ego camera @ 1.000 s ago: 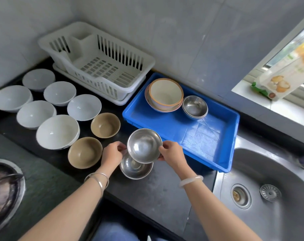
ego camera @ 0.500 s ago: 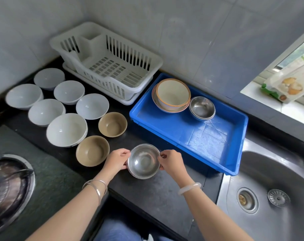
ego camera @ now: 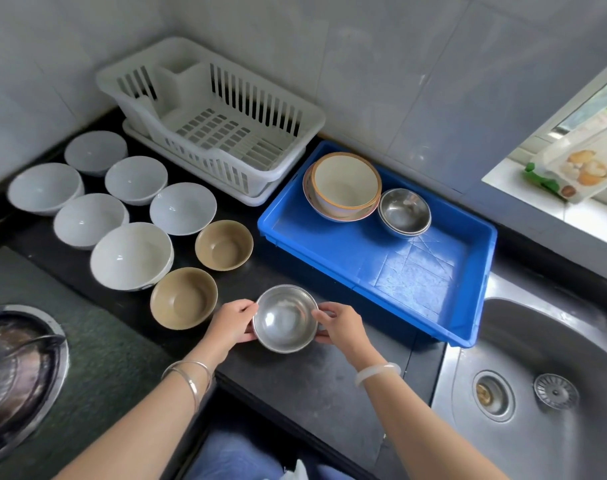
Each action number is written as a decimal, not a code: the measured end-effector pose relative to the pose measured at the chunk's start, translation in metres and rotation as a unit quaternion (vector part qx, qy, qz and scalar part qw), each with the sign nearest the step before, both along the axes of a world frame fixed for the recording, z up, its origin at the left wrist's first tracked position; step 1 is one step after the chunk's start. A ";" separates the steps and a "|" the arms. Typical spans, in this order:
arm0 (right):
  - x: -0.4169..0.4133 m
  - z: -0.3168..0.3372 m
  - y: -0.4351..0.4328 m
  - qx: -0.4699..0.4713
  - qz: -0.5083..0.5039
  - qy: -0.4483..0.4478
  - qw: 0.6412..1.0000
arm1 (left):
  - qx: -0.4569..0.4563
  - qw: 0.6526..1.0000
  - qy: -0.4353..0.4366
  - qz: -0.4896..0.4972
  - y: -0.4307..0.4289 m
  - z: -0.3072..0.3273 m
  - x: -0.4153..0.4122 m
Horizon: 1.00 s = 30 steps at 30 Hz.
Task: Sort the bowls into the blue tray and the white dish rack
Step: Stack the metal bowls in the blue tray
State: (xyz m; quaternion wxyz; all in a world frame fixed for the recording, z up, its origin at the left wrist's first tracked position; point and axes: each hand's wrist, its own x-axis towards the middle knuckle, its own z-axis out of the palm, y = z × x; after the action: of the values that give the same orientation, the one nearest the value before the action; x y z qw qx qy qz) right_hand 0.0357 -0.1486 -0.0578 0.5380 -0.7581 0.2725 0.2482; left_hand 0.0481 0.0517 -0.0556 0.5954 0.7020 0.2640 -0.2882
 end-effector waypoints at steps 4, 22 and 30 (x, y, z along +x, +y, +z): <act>0.005 0.004 -0.004 -0.006 -0.020 -0.052 0.998 | -0.006 1.000 -0.027 0.004 -0.004 0.010 0.013; 0.095 0.059 -0.119 -0.073 -0.134 -0.197 0.969 | -0.076 0.989 -0.118 -0.041 -0.129 0.075 0.127; 0.134 0.053 -0.181 -0.114 -0.181 -0.203 0.956 | -0.091 0.985 -0.139 -0.047 -0.204 0.063 0.167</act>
State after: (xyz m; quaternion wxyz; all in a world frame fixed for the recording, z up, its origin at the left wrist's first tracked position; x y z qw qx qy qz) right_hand 0.1697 -0.3299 -0.0045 0.5276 -0.7870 0.3166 -0.0451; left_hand 0.2154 -0.1524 0.0071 0.6734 0.6899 0.1184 -0.2378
